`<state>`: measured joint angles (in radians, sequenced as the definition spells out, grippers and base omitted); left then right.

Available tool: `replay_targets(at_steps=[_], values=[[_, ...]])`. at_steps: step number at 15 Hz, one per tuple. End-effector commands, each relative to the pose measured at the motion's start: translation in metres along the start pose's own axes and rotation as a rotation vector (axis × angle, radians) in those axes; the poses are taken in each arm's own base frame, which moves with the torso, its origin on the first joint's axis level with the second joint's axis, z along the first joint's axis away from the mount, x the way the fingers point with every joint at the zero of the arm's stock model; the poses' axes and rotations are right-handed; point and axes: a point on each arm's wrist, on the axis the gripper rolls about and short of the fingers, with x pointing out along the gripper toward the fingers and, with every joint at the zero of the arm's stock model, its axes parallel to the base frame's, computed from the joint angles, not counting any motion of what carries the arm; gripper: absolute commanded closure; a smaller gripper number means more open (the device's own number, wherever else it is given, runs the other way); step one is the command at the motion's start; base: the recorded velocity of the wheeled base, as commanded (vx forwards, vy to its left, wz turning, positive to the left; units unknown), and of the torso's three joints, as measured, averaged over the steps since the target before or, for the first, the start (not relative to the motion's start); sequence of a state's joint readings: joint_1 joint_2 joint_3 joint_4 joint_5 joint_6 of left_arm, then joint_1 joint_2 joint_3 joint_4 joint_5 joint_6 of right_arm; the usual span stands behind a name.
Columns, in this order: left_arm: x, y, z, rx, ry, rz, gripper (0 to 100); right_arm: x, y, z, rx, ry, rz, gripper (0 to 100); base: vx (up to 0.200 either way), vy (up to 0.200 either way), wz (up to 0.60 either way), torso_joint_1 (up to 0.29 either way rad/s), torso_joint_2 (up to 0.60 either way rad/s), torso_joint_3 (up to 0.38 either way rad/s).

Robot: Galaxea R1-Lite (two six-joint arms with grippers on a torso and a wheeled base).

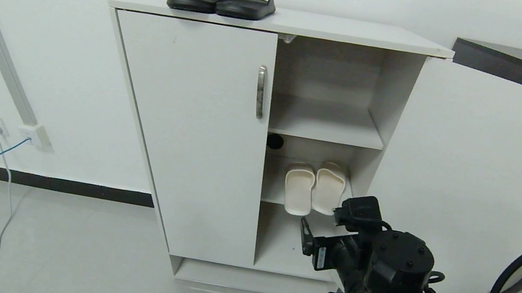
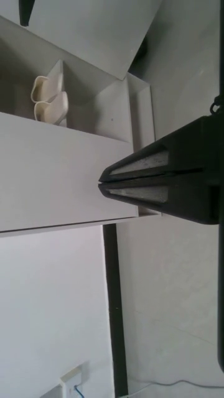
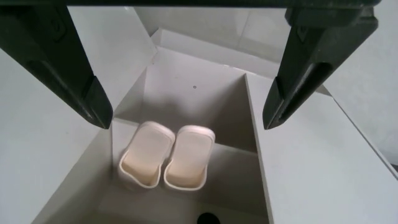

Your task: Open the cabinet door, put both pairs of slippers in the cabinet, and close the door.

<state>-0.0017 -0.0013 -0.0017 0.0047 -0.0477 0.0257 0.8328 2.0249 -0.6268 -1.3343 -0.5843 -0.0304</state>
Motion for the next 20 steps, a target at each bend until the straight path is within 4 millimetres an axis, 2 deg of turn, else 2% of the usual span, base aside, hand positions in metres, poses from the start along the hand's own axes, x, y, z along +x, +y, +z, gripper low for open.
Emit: replay_targets(at_steps=[1,14,20], values=[[0.0001,0.0,0.0,0.0,0.001,0.0,100,0.0001,0.0008,-0.0016,-0.003,0.004,0.002,0,0.0,0.2,0.0,0.007,0.0,0.007],[0.0001,0.0,0.0,0.0,0.001,0.0,100,-0.0018,-0.0005,-0.0018,-0.003,0.004,0.0,0,0.0,0.2,0.0,0.003,0.0,0.004],[0.0001,0.0001,0.0,-0.004,0.001,0.003,100,0.0001,-0.0023,0.0014,0.014,-0.077,-0.008,0,0.0,0.0,0.0,0.0,0.0,0.0]])
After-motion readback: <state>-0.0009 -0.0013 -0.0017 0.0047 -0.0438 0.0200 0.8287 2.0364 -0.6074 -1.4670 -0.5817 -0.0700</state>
